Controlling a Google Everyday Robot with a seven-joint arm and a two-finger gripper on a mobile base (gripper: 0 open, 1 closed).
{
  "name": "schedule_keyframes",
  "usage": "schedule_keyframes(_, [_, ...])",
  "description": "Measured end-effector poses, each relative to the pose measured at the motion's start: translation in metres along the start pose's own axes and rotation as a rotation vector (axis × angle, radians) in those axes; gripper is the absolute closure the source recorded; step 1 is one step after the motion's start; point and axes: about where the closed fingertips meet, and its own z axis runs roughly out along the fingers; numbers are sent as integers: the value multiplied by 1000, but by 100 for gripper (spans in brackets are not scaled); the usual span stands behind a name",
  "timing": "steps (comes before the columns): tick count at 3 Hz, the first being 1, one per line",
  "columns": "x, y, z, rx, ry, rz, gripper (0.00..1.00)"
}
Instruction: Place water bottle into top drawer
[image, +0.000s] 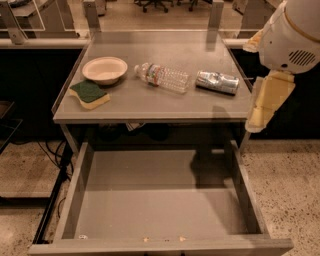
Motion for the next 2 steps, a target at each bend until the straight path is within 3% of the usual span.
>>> schedule_keyframes(1, [0, -1, 0, 1, 0, -1, 0])
schedule_keyframes(2, [-10, -60, 22, 15, -18, -42, 0])
